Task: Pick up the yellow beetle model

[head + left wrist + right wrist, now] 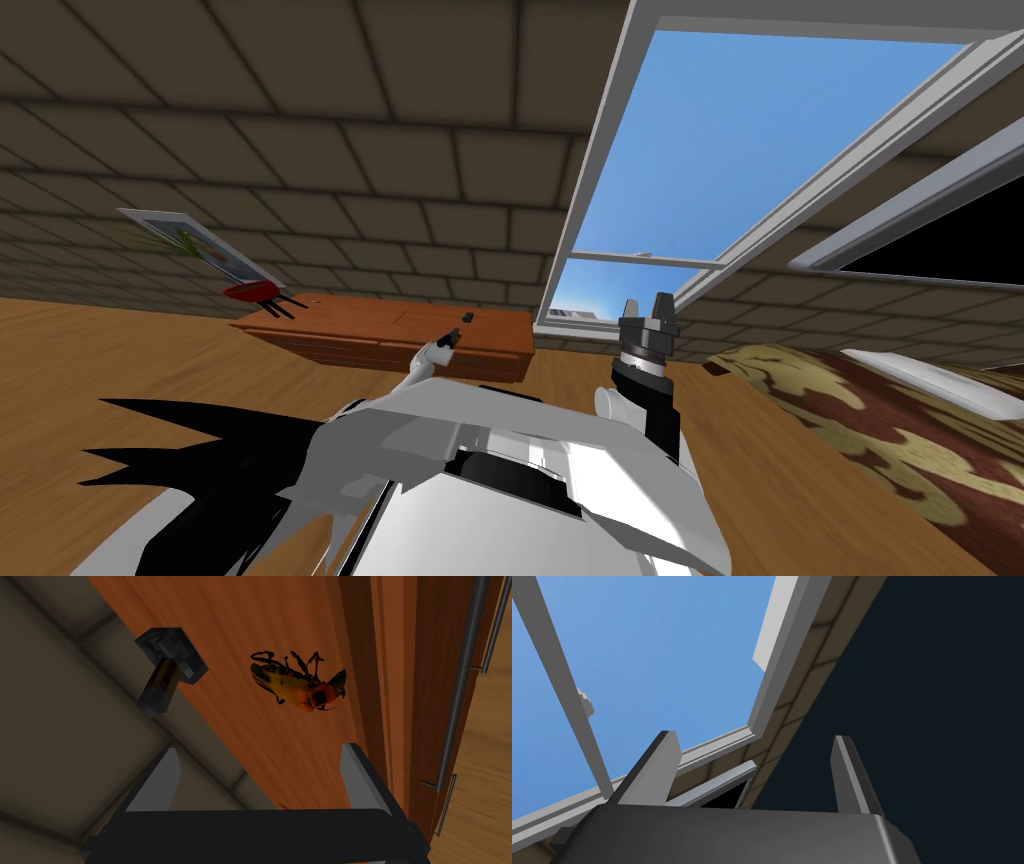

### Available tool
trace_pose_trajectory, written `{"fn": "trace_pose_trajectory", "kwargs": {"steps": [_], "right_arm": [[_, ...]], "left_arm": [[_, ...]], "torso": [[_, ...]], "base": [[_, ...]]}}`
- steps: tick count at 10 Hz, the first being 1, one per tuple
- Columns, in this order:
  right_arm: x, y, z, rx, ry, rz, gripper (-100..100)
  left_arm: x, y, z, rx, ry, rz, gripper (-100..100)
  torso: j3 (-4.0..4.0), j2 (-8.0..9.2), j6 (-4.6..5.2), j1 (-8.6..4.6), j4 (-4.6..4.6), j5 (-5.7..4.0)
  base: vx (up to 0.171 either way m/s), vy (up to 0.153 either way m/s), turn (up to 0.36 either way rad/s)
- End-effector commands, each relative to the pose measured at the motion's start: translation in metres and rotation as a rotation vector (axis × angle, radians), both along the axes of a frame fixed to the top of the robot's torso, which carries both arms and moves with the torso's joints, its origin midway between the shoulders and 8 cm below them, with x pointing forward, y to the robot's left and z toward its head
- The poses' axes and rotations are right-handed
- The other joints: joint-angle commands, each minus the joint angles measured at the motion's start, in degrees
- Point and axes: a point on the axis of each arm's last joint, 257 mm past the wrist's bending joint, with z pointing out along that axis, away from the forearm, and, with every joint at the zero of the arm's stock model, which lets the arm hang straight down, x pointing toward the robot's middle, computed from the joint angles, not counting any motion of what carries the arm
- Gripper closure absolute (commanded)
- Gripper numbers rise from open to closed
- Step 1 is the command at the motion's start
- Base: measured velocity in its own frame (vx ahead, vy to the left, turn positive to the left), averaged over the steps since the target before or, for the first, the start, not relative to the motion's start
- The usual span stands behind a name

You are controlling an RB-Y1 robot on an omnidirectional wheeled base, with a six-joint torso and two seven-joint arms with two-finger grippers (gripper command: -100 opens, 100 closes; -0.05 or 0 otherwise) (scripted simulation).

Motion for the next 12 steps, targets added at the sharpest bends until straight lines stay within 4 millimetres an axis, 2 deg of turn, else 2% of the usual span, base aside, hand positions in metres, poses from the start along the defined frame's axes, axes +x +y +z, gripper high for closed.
{"fn": "trace_pose_trajectory", "kwargs": {"steps": [1, 8, 12], "right_arm": [[0.000, 0.000, 0.000, 0.000, 0.000, 0.000, 0], [0.000, 0.000, 0.000, 0.000, 0.000, 0.000, 0], [0.000, 0.000, 0.000, 0.000, 0.000, 0.000, 0]], "left_arm": [[-0.008, 0.008, -0.010, 0.003, 0.044, 0.010, -100], [-0.029, 0.021, -0.032, 0.009, 0.139, 0.034, -100], [-0.044, 0.038, -0.041, 0.024, 0.206, 0.057, -100]], "torso": [[0.00, 0.00, 0.00, 0.00, 0.00, 0.00], [0.03, 0.05, -0.01, 0.03, 0.01, 0.00], [0.03, 0.05, -0.01, 0.02, 0.01, 0.00]], "base": [[0.047, -0.043, -0.026], [0.027, -0.027, -0.009], [0.028, -0.028, -0.012]]}}
